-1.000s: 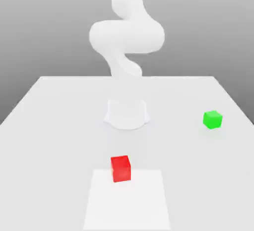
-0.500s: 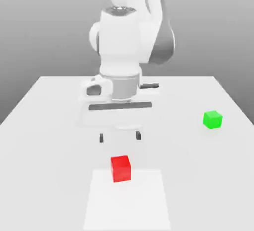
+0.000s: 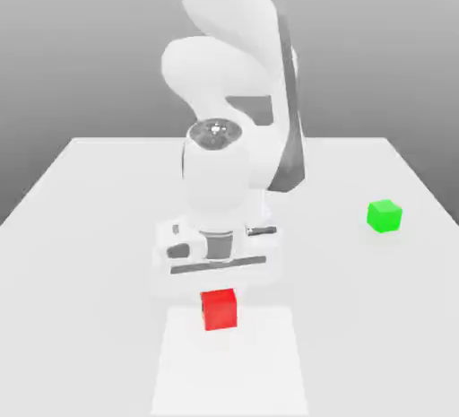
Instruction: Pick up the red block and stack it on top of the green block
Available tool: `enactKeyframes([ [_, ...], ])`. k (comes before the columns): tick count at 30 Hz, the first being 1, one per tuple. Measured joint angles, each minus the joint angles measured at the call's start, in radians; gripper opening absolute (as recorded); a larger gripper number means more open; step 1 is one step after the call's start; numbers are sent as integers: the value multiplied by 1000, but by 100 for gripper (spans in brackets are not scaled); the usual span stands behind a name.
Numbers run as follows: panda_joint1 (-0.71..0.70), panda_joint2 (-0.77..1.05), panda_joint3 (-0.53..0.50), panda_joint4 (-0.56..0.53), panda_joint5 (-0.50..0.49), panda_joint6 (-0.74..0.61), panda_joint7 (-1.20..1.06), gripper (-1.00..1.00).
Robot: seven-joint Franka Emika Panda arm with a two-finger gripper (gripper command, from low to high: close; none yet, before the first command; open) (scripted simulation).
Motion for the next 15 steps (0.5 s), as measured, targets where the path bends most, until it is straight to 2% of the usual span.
enactKeyframes([
  [6, -5, -210, -4, -29, -37, -180, 25, -100],
  [15, 334, -320, 217, -16, 99, -286, 30, -100],
])
